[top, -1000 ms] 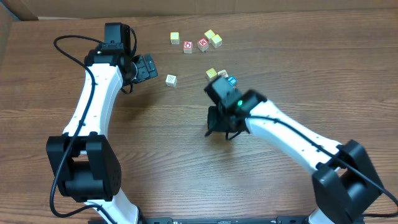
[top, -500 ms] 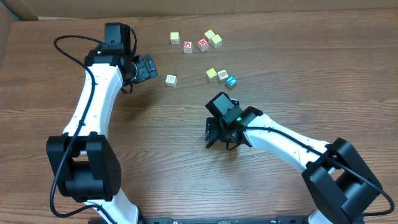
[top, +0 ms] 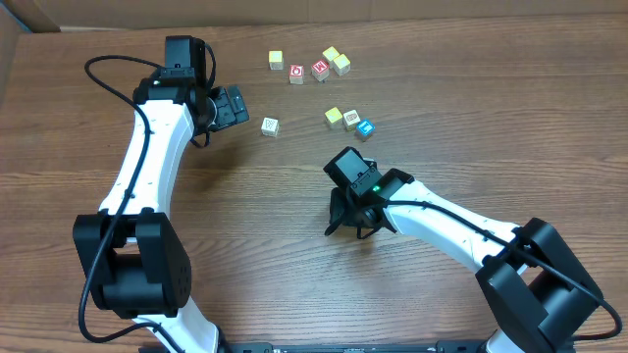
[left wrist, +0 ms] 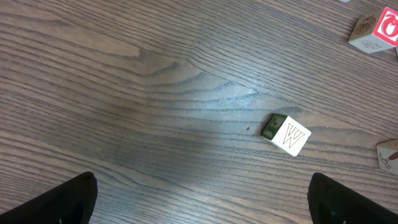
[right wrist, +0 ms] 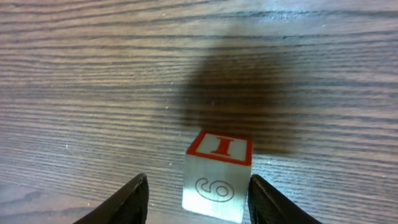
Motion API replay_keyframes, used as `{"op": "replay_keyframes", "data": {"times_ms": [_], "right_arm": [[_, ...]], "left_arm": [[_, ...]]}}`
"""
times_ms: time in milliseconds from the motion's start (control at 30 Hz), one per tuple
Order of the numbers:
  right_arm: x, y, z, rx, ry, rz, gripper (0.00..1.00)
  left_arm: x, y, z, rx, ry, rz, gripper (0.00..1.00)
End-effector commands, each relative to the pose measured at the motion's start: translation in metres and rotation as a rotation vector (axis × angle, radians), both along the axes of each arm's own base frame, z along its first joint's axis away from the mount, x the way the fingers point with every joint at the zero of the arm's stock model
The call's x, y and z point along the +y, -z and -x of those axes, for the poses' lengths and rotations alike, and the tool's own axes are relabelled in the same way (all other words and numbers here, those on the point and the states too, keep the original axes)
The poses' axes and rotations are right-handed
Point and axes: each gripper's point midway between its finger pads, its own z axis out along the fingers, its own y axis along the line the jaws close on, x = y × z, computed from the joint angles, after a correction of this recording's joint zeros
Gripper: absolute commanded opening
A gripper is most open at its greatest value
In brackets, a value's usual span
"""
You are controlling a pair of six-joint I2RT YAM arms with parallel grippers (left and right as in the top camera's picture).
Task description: Flip 5 blocks
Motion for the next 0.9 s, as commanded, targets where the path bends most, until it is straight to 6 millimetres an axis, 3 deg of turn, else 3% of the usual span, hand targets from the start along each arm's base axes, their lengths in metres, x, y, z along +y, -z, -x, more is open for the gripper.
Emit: {"op": "replay_keyframes", "data": {"times_ms": [0, 233, 867], "right_arm": [[-0.0060, -0.0008, -0.0049, -0.038, 0.012, 0.038, 0.49], [-0.0080, 0.0013, -0.0061, -0.043, 0.012, 0.051, 0.41], [-0.0048, 0.0009, -0.0047, -0.106, -0.031, 0.111, 0.33]], "left_arm": [[0.0005, -0.0036, -0.0051, -0.013, -0.021, -0.002, 1.00], [0.0006, -0.0036, -0.0051, -0.013, -0.021, -0.003, 1.00], [0.0006, -0.0036, -0.0052, -0.014, -0.021, -0.003, 1.00]]}}
